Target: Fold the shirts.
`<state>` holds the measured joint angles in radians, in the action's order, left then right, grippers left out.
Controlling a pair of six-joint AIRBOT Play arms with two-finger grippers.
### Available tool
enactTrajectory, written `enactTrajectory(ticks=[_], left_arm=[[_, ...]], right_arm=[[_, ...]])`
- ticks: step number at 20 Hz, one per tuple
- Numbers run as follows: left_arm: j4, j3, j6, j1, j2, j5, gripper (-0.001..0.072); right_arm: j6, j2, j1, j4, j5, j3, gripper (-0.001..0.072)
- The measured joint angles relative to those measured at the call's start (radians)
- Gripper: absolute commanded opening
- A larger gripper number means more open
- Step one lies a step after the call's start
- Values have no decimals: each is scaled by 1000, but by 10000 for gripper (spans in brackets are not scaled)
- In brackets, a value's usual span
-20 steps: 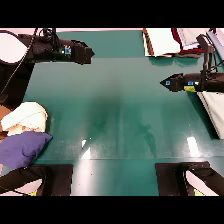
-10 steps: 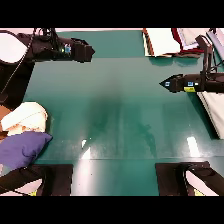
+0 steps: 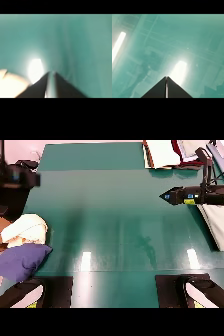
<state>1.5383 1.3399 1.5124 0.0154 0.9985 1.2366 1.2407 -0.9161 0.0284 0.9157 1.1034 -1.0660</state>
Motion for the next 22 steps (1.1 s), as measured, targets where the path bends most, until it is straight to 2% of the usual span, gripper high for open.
enactTrajectory(ticks=[2, 4, 10, 11, 12, 13, 14, 18, 22], left_arm=[[38, -129, 5, -89, -14, 2, 667], [58, -265, 6, -151, -21, -58, 667], [95, -529, 25, -224, 4, -264, 664], [97, -546, 27, -227, 16, -282, 479], [100, -554, 32, -229, 24, -290, 232], [101, -556, 37, -232, 29, -293, 71], [100, -550, 43, -233, 34, -290, 25], [98, -400, 50, -235, 33, -225, 23], [-64, -113, -19, -231, -23, -156, 22]], right_arm=[[0, 0, 0, 0, 0, 0, 21], [0, 0, 0, 0, 0, 0, 21], [0, 0, 0, 0, 0, 0, 21], [0, 0, 0, 0, 1, 0, 21], [0, 0, 0, 0, 1, 0, 21], [0, 0, 0, -1, 2, 0, 21], [0, 0, 0, 0, 2, 0, 21], [0, 19, 0, -1, -22, -2, 21], [0, 61, 0, -5, -87, -65, 20]])
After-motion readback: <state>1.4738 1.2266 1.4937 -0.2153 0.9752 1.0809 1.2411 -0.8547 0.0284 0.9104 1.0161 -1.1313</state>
